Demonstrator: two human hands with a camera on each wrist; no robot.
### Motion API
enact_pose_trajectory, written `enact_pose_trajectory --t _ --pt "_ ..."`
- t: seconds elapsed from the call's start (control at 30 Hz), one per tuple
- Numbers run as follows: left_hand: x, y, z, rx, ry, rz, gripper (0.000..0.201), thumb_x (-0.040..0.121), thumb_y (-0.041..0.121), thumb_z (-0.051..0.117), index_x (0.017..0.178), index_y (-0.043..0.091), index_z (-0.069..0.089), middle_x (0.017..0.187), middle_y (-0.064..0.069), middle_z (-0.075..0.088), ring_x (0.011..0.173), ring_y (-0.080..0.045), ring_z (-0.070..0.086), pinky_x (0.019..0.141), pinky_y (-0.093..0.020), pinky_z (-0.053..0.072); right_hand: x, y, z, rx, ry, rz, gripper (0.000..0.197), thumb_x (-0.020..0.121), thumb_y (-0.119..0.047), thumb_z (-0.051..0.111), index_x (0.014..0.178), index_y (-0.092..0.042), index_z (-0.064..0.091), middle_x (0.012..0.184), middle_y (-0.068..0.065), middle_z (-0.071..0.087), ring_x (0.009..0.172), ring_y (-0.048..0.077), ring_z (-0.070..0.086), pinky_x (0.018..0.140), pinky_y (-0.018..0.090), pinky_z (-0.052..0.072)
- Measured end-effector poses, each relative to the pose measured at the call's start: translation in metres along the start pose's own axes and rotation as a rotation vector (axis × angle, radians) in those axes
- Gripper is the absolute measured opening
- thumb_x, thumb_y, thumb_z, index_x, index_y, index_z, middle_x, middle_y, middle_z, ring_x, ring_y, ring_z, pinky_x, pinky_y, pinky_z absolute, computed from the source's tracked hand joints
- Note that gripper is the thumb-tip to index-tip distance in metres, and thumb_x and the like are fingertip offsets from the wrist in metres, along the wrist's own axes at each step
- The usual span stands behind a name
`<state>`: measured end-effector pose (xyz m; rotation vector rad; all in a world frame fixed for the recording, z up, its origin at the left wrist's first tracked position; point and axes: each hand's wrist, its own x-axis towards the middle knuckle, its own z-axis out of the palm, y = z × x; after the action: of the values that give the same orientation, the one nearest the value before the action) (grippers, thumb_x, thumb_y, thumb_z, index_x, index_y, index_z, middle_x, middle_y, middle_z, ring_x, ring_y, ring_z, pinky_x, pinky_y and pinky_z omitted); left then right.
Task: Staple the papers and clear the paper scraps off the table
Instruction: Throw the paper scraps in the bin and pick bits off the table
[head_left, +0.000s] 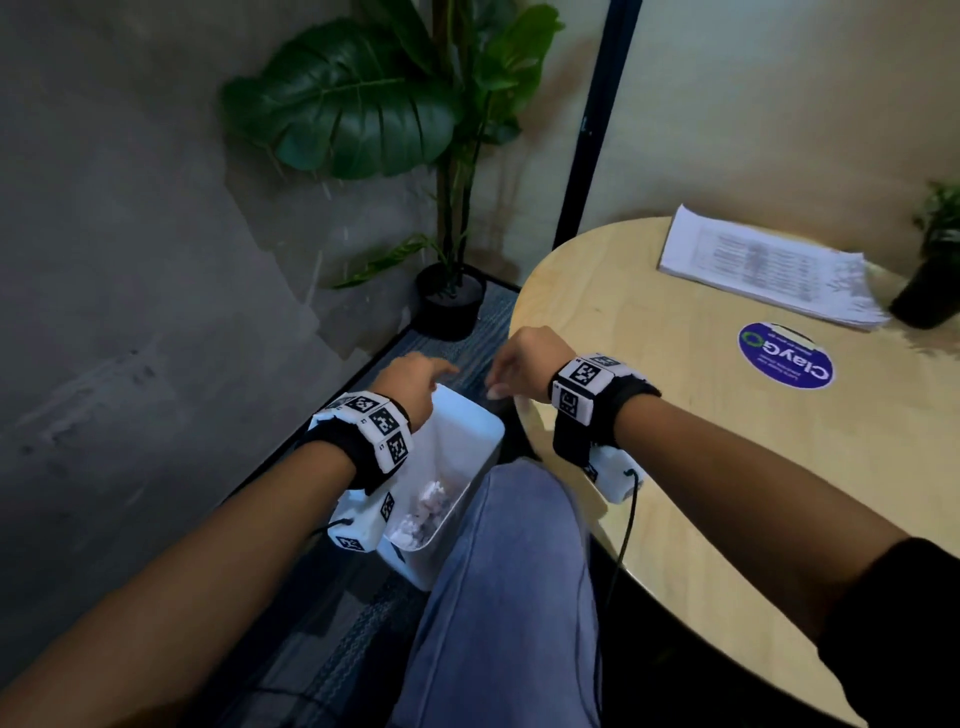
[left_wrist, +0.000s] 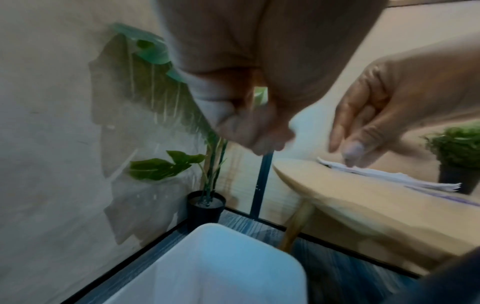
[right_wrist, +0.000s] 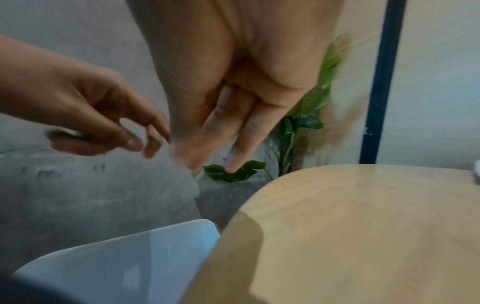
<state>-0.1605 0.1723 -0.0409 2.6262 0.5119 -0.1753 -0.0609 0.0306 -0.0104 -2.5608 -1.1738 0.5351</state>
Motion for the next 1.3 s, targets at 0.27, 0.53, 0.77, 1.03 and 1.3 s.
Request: enact_pose_trajectory --t 0.27,0.53,0.77,1.03,1.3 --pt "-0.018 0.089 0.005 0.086 -0.086 0.279 0.046 0.091 0.016 0.058 0.135 0.022 0.050 0.144 -0.007 0.039 0.134 -0.023 0.038 0.109 -0.033 0.033 -0.105 0.070 -0.010 0.058 0.104 0.166 0.074 0.088 0.000 0.051 0.147 -0.033 0.023 0.141 0.008 0.049 0.098 0.026 0.066 0.088 0.034 0.050" --pt "-0.049 0.194 0.052 0.223 -0.360 0.427 0.057 0.097 0.031 0.047 0.148 0.015 0.026 0.154 -0.009 0.027 0.141 -0.024 0.030 0.112 -0.032 0.028 -0.223 0.155 -0.015 -0.016 0.030 0.504 0.062 0.095 -0.005 0.039 0.149 -0.027 0.018 0.149 0.011 0.036 0.131 0.029 0.042 0.102 0.032 0.036" --pt "-0.065 0.220 0.111 0.432 -0.523 0.418 0.068 0.100 0.035 0.036 0.150 0.004 0.003 0.159 -0.015 0.004 0.146 -0.027 0.017 0.117 -0.036 0.024 -0.290 0.198 0.017 -0.109 -0.116 0.736 0.063 0.097 -0.010 0.028 0.151 -0.020 -0.004 0.160 0.003 -0.009 0.147 0.025 0.004 0.118 0.048 0.012" --pt "-0.094 0.224 0.153 0.501 -0.478 0.375 0.119 0.063 0.088 -0.009 0.151 0.007 -0.004 0.157 -0.005 -0.019 0.148 -0.025 -0.007 0.117 -0.050 0.012 -0.287 0.196 0.058 -0.308 -0.174 0.803 0.068 0.097 -0.017 0.034 0.149 -0.014 -0.009 0.158 0.000 -0.018 0.147 0.025 -0.010 0.116 0.056 0.002" --pt "-0.095 0.246 0.172 0.497 -0.422 0.471 0.068 0.099 0.042 0.027 0.151 0.011 -0.005 0.158 -0.003 -0.021 0.148 -0.019 -0.013 0.118 -0.049 0.003 -0.270 0.170 0.058 -0.321 -0.210 0.604 0.063 0.100 -0.023 0.029 0.150 -0.016 -0.009 0.157 0.001 -0.020 0.146 0.030 -0.012 0.115 0.059 0.002"
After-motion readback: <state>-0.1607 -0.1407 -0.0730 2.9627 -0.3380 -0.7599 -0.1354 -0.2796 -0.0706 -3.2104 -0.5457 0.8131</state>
